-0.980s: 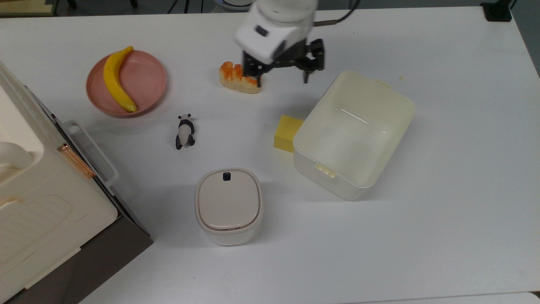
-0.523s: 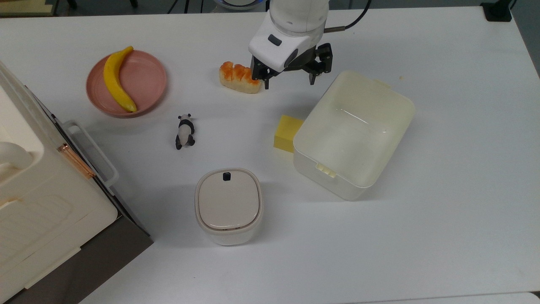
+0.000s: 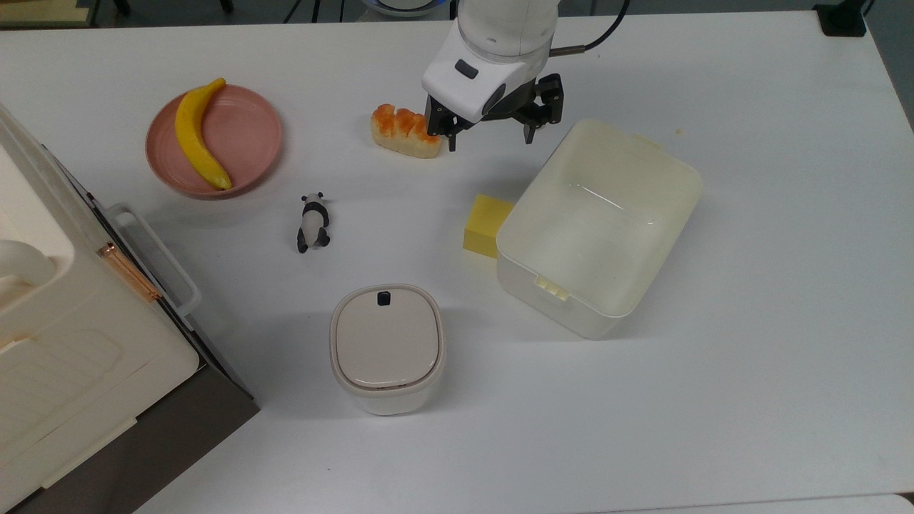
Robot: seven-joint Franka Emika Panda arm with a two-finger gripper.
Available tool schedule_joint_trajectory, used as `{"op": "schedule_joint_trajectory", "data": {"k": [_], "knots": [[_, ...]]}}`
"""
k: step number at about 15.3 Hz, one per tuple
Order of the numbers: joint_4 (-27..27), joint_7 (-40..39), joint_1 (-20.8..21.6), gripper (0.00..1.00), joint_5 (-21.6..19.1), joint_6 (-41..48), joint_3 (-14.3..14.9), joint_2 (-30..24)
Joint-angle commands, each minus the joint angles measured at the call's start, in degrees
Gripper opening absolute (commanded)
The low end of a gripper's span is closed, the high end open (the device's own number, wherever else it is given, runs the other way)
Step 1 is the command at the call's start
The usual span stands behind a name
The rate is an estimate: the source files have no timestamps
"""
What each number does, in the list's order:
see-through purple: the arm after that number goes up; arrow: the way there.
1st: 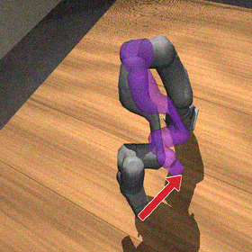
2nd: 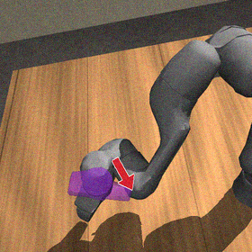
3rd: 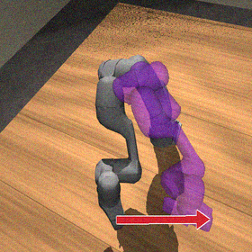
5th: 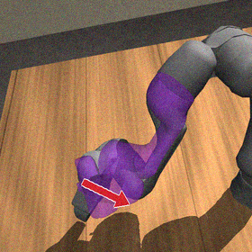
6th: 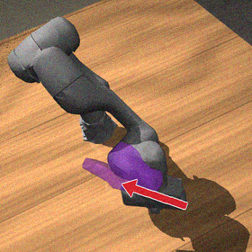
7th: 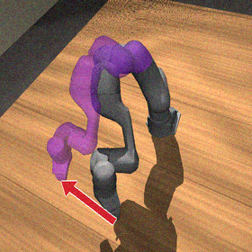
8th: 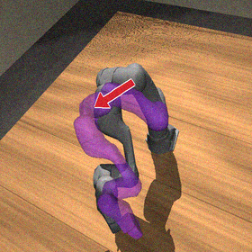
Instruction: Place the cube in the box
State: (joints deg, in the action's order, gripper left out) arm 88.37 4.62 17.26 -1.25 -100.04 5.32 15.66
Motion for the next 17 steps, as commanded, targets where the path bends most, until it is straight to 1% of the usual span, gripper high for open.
{"op": "schedule_joint_trajectory", "data": {"k": [1,3,6,8,13,17], "knots": [[1.1,-0.22,1.11,1.0,0.29,0.28,0.39,-0.72],[1.1,-0.31,1.9,1.0,0.29,0.02,0.39,-0.19],[1.02,-1.28,1.55,1.0,0.37,0.11,0.39,-0.1],[0.93,-3.81,1.29,1.0,0.46,0.45,0.48,-0.45],[0.93,-15.32,1.46,1.0,1.25,0.81,0.92,-1.16],[1.1,-27.71,2.43,1.0,2.13,1.6,0.57,-0.81]]}}
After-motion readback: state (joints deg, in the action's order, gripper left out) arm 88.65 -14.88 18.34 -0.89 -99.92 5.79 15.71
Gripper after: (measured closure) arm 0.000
